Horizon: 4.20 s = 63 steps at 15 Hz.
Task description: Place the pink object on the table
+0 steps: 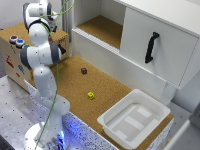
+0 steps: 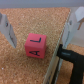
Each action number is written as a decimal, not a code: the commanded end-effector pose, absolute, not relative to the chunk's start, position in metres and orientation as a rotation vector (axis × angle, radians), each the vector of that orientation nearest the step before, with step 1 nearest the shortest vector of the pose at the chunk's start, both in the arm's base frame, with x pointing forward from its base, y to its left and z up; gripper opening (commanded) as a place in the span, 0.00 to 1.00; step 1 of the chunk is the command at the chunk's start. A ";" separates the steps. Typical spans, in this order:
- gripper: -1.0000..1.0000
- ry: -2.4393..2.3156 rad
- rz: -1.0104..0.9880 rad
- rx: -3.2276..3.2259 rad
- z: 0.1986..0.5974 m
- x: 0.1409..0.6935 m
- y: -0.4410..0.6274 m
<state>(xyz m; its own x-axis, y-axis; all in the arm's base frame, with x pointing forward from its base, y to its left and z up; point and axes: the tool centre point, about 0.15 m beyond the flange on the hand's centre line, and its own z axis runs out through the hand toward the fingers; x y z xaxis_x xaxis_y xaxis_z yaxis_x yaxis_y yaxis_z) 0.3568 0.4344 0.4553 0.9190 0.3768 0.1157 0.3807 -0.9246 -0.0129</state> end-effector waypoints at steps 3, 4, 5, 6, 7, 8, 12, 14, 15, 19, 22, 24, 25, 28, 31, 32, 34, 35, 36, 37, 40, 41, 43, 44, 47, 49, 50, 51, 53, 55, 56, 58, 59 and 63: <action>1.00 -0.545 -0.118 -3.203 0.437 0.364 0.469; 0.00 -0.531 -0.128 -3.204 0.436 0.362 0.469; 0.00 -0.518 -0.136 -3.201 0.436 0.360 0.469; 0.00 -0.512 -0.134 -3.203 0.435 0.358 0.468; 0.00 -0.510 -0.132 -3.204 0.435 0.357 0.467; 0.00 -0.497 -0.142 -3.211 0.437 0.357 0.466; 0.00 -0.457 -0.151 -3.231 0.440 0.352 0.457; 0.00 -0.425 -0.195 -3.233 0.448 0.349 0.453; 0.00 -0.403 -0.233 -3.231 0.454 0.348 0.449; 0.00 -0.259 -0.335 -3.260 0.486 0.330 0.409; 0.00 -0.143 -0.348 -3.280 0.495 0.318 0.359; 0.00 -0.079 -0.337 -3.280 0.490 0.313 0.318; 0.00 -0.046 -0.330 -3.263 0.484 0.310 0.291; 0.00 0.032 -0.311 -3.227 0.467 0.302 0.223; 0.00 0.070 -0.322 -3.168 0.447 0.297 0.166; 0.00 0.058 -0.317 -3.161 0.435 0.299 0.146; 0.00 0.039 -0.319 -3.136 0.415 0.303 0.114; 0.00 0.033 -0.307 -3.130 0.404 0.307 0.099; 0.00 0.042 -0.304 -3.102 0.394 0.309 0.086; 0.00 0.032 -0.297 -3.090 0.378 0.315 0.069; 0.00 -0.004 -0.250 -3.081 0.346 0.334 0.047; 0.00 -0.029 -0.240 -3.099 0.338 0.344 0.043; 0.00 -0.032 -0.231 -3.086 0.320 0.366 0.036; 0.00 -0.026 -0.223 -3.083 0.310 0.379 0.032; 0.00 0.029 -0.221 -3.063 0.287 0.405 0.020; 0.00 0.035 -0.212 -3.044 0.270 0.418 0.016; 0.00 0.017 -0.196 -3.049 0.261 0.422 0.016; 0.00 0.019 -0.178 -3.045 0.251 0.426 0.014; 0.00 0.036 -0.165 -3.025 0.241 0.434 0.014; 0.00 0.014 -0.155 -3.029 0.233 0.442 0.021; 0.00 -0.002 -0.151 -3.025 0.229 0.447 0.025; 0.00 -0.004 -0.142 -3.026 0.220 0.452 0.033; 0.00 0.003 -0.133 -3.024 0.217 0.454 0.035; 1.00 0.037 -0.116 -3.060 0.225 0.447 0.038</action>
